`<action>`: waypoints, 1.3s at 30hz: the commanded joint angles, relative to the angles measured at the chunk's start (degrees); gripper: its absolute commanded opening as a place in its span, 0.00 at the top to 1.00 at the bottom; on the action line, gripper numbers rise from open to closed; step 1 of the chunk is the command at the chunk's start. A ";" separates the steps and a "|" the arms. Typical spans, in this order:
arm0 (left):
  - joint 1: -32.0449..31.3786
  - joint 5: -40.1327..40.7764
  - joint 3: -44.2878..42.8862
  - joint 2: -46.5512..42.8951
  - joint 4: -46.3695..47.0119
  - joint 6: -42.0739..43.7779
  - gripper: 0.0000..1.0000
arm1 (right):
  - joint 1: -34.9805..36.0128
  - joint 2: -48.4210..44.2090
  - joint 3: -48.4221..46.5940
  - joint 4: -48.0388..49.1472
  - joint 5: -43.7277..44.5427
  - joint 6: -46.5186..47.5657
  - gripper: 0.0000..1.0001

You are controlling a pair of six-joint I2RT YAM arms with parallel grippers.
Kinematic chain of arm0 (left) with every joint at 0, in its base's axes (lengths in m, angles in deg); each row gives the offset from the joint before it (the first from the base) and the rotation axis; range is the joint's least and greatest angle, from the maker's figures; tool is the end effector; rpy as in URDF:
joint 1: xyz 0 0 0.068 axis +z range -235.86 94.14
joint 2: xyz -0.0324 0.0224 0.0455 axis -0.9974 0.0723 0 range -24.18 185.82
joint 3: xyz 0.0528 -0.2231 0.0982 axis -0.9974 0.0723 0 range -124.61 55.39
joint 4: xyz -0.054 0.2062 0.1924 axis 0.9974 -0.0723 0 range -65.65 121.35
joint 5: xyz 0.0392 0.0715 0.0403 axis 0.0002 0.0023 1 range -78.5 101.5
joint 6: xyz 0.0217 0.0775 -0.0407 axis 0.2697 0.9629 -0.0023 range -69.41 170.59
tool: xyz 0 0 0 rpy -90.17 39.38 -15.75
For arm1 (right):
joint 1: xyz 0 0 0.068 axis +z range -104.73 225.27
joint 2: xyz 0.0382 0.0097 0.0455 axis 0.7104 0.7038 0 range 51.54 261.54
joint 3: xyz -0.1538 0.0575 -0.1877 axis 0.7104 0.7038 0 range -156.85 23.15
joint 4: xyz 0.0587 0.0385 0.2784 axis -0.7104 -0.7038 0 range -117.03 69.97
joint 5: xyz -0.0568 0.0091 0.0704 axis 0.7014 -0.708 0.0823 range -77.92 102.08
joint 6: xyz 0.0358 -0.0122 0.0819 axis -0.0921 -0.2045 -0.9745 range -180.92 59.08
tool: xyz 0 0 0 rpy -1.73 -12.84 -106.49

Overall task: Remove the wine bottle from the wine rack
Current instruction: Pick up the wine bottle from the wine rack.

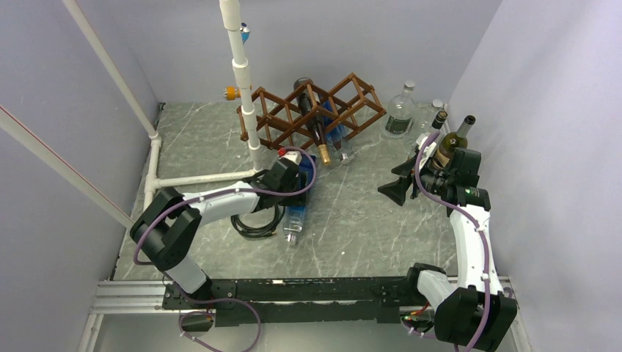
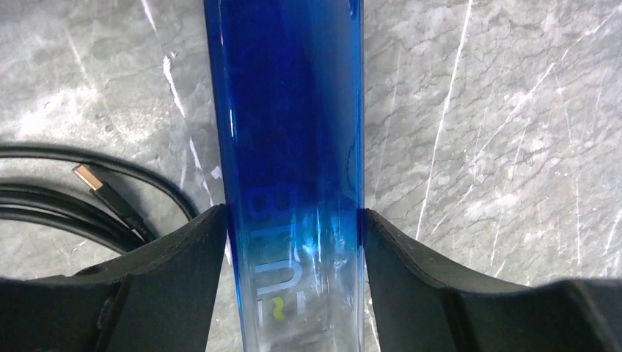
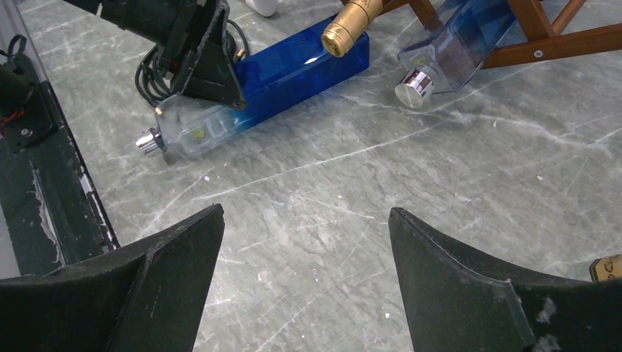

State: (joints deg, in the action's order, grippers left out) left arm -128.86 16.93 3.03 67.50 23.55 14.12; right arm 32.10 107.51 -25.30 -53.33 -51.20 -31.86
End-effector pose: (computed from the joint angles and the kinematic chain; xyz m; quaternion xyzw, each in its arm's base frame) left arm 0.2836 -0.2540 0.1140 0.0357 0.9292 -0.1995 0.3090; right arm 0.2569 0.0139 0.2640 -0.3232 0.7366 0.3174 0.5023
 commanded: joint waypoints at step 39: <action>-5.74 7.96 -12.51 10.98 -9.75 8.63 0.22 | 0.25 0.38 -0.03 0.96 -0.32 1.25 0.14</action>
State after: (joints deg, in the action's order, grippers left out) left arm -133.54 22.05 -6.74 78.10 15.34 20.66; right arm 32.14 107.81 -25.30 -53.33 -51.05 -31.79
